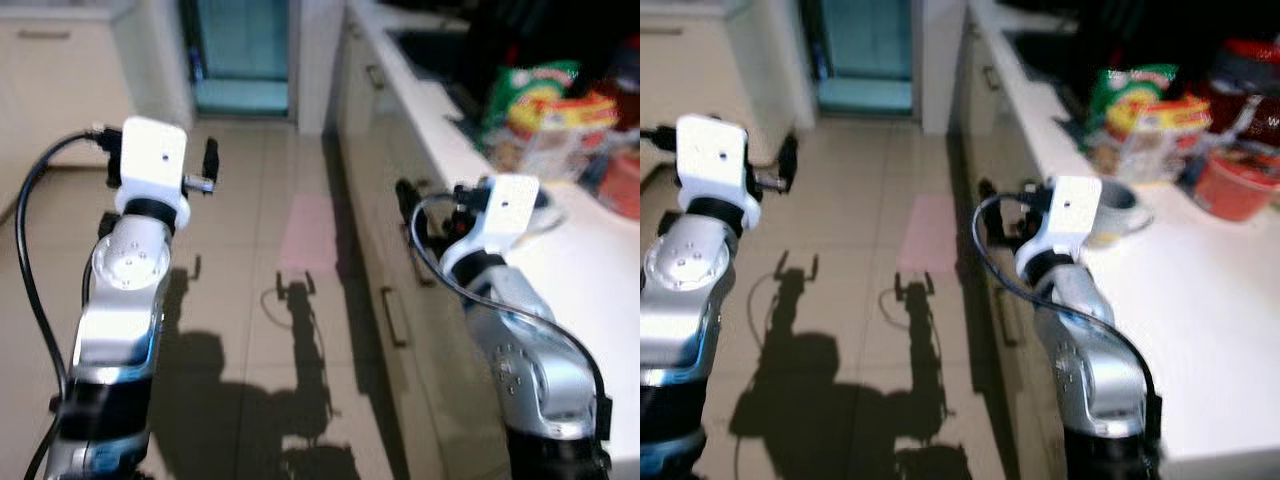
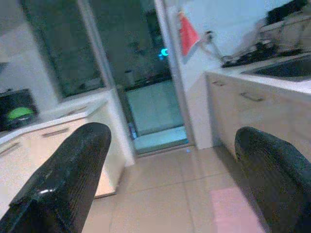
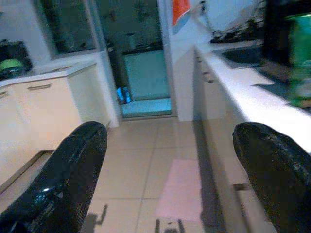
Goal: Setting the table
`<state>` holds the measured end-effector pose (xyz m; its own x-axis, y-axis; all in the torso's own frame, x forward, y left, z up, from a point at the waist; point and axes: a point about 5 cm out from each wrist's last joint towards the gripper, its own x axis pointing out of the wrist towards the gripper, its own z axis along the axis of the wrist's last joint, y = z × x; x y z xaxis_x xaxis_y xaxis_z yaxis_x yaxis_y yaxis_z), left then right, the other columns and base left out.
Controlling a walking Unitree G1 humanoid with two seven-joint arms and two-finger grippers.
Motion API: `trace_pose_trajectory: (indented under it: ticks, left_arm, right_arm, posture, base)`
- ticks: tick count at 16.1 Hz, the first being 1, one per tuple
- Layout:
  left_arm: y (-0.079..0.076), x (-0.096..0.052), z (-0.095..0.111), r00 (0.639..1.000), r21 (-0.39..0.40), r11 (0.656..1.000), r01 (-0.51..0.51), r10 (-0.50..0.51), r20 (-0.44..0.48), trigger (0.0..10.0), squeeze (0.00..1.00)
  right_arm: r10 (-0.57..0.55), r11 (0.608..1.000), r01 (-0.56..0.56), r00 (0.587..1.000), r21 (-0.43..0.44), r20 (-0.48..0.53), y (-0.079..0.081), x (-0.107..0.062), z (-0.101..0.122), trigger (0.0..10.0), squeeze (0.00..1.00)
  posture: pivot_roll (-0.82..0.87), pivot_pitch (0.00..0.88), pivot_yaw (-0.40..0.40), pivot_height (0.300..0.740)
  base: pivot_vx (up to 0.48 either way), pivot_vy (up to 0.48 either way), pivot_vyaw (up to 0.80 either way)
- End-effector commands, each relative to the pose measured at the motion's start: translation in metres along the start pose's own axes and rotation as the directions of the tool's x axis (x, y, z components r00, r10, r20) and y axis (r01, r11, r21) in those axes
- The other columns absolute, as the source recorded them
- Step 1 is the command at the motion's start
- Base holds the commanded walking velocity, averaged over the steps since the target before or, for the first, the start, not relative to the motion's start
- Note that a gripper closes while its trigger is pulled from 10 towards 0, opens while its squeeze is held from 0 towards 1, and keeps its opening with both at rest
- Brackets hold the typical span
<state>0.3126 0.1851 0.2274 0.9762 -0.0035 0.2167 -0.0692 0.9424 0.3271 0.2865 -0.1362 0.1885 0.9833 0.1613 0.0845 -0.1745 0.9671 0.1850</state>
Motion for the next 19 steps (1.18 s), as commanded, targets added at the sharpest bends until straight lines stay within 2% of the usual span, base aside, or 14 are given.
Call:
trace_pose_trajectory:
  ticks: [1,10,14,19]
  left_arm:
    - [-0.0055,0.0009,0.0053,0.999,0.003,1.000,0.028,-0.028,0.024,10.0,0.00]
    - [-0.0069,0.0005,0.0048,0.999,-0.002,0.999,0.032,-0.032,0.026,10.0,0.00]
    - [-0.0073,0.0003,0.0022,0.999,-0.002,1.000,0.031,-0.031,0.019,10.0,0.00]
    - [-0.0079,0.0015,0.0022,0.999,-0.017,0.999,0.032,-0.032,0.019,10.0,0.00]
  right_arm:
    - [-0.024,1.000,0.024,1.000,-0.004,0.013,-0.0052,-0.0009,0.0044,10.0,0.00]
    - [-0.023,1.000,0.023,1.000,-0.016,-0.005,-0.0048,-0.0007,0.0022,10.0,0.00]
    - [-0.024,1.000,0.024,1.000,-0.020,-0.007,-0.0047,-0.0007,0.0022,10.0,0.00]
    - [-0.019,1.000,0.019,1.000,-0.010,-0.005,-0.0048,0.0002,0.0033,10.0,0.00]
  posture:
    - [0.01,0.000,-0.026,0.740]
    - [0.01,0.000,-0.028,0.740]
    - [0.01,0.000,-0.028,0.740]
    - [0.01,0.000,-0.028,0.740]
  base:
    - [0.360,0.000,0.00]
    - [0.348,0.000,0.00]
    - [0.000,0.000,0.00]
    - [0.000,0.000,-0.70]
